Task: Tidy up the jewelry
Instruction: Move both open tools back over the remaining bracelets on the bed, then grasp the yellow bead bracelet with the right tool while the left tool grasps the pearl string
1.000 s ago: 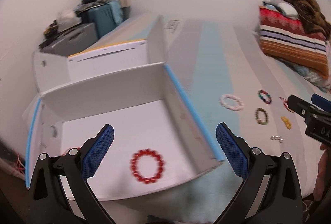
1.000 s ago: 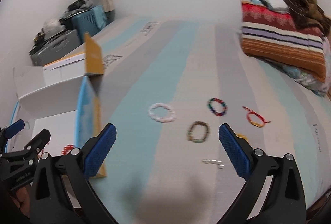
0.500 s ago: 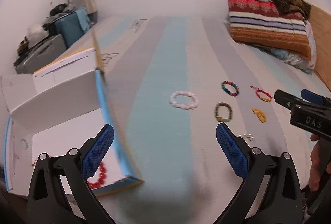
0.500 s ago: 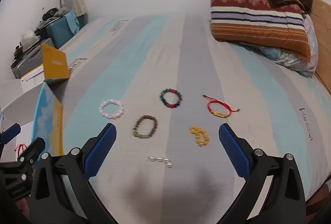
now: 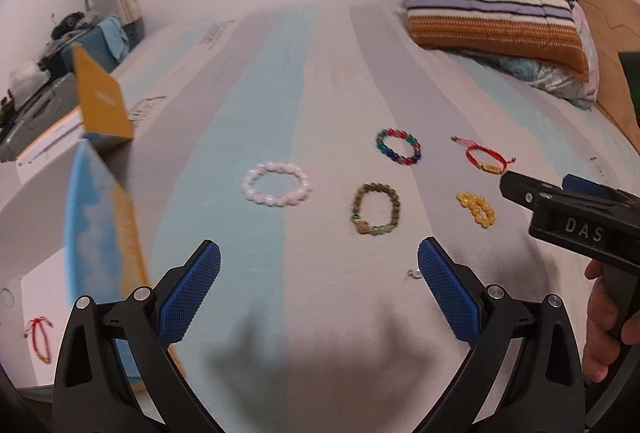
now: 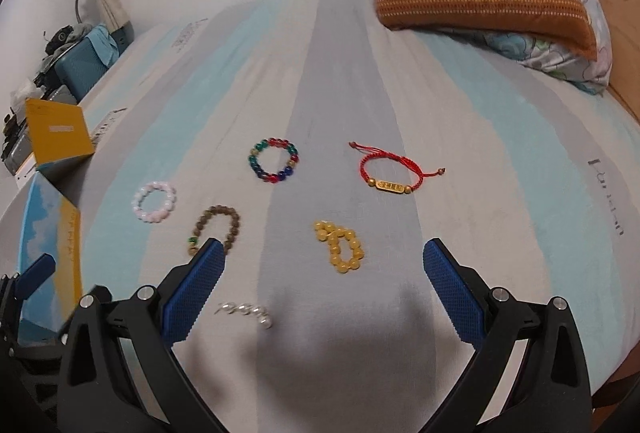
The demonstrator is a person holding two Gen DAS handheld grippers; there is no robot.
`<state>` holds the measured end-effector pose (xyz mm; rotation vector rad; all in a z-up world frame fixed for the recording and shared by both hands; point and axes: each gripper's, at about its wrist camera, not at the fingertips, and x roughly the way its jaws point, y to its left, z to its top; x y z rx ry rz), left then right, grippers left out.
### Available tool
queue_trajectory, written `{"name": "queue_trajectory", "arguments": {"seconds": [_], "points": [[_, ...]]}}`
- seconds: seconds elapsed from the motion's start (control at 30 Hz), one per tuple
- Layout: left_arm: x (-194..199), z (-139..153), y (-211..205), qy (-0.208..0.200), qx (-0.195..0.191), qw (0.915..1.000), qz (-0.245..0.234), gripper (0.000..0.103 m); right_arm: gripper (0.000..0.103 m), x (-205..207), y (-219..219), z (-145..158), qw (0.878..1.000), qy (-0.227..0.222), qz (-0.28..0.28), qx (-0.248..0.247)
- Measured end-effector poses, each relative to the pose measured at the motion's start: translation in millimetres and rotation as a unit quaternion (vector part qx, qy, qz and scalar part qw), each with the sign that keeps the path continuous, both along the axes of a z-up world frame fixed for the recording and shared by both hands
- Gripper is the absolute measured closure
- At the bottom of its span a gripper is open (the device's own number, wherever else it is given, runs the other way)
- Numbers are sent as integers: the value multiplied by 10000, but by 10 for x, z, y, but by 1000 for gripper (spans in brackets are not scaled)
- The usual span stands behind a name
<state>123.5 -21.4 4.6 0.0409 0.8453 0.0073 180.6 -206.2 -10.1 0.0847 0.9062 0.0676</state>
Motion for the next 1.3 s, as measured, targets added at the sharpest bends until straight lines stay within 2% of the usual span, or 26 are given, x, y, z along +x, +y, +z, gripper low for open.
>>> {"name": "queue_trajectory", "arguments": {"seconds": [0.3,0.47,0.57,0.7,0.73,0.83,0.9,0.97,1.0,1.07,1.2,1.3], "points": [[347,-495,-349,358,-84,9989,-292,6,8,281,-136,-390,9995,290,-33,97],[411,-674,-475,469,-250,9975,-468,6,7,418,-133,-560,9990,439,28,-28],[421,-756,-539,537,-271,9964,-600,6,7,452,-107,-653,9987,499,77,33],[464,-887,-594,635,-251,9958,-618,6,8,489,-55,-765,9981,598,110,-132],[472,-932,-607,669,-218,9956,-623,6,8,490,-51,-782,9979,622,128,-118],[459,-959,-630,620,-67,9960,-644,7,21,503,-33,-830,9973,705,169,-94],[436,-958,-625,553,-20,9966,-608,15,28,521,-9,-880,9966,777,216,-137],[415,-948,-615,524,39,9967,-614,34,36,539,-20,-908,9965,781,218,-187],[410,-942,-608,534,32,9966,-631,38,38,539,-24,-912,9966,774,210,-191],[387,-925,-589,568,53,9963,-642,57,53,530,-57,-910,9969,740,187,-173],[364,-909,-559,624,-16,9956,-694,82,72,520,-124,-913,9974,709,119,-102],[360,-897,-541,638,-75,9954,-712,92,85,516,-155,-918,9977,673,33,-114]]}}
